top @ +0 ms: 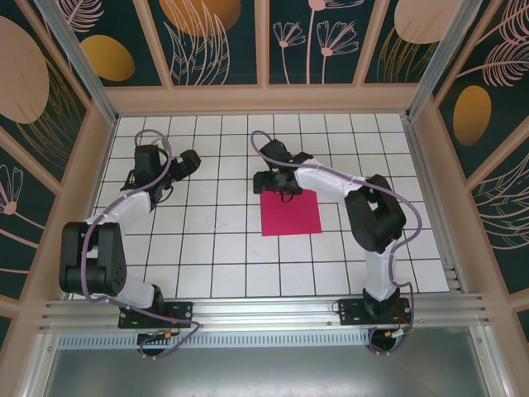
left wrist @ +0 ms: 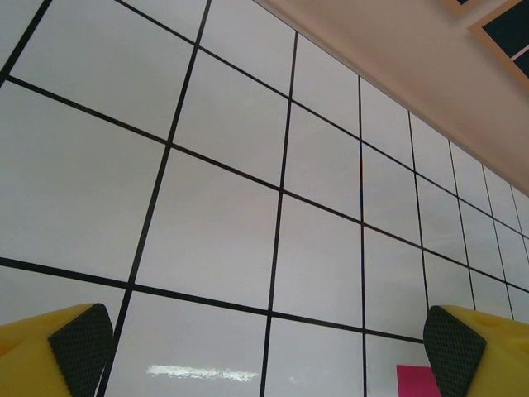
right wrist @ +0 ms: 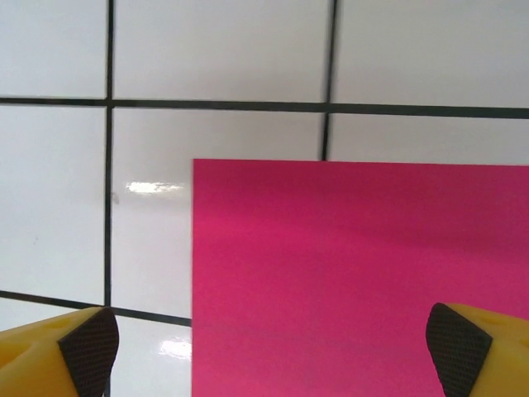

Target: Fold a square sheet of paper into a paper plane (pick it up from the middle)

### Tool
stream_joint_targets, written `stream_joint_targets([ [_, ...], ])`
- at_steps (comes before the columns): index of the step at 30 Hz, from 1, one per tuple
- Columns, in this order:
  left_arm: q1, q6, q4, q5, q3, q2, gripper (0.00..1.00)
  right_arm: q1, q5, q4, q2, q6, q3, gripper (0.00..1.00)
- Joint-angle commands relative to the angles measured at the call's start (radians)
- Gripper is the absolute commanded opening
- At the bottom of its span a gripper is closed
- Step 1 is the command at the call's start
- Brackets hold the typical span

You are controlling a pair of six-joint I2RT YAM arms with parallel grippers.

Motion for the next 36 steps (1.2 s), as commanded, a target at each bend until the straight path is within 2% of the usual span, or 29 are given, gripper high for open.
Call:
stream_joint_targets([
  [1,0.005,0.03,-0.053,-0.024,0.019,0.005,0.98,-0.011,0.039,-0.123,-0.031,0.031,-0.043,0.99],
  [7,0.006,0.057,-0.06,-0.039,0.023,0.001,0.99,-0.01,-0.012,-0.142,0.002,0.049,-0.054,0.99],
  [23,0.005,0.066,-0.065,-0.046,0.019,0.005,0.98,-0.01,0.003,-0.166,0.08,0.013,-0.081,0.98],
  [29,0.005,0.061,-0.064,-0.039,0.017,0.003,0.99,-0.016,-0.025,-0.138,0.1,0.016,-0.131,0.93],
  [36,0.006,0.055,-0.066,-0.038,0.014,0.0,0.99,-0.019,0.009,-0.134,0.107,0.022,-0.153,0.84],
])
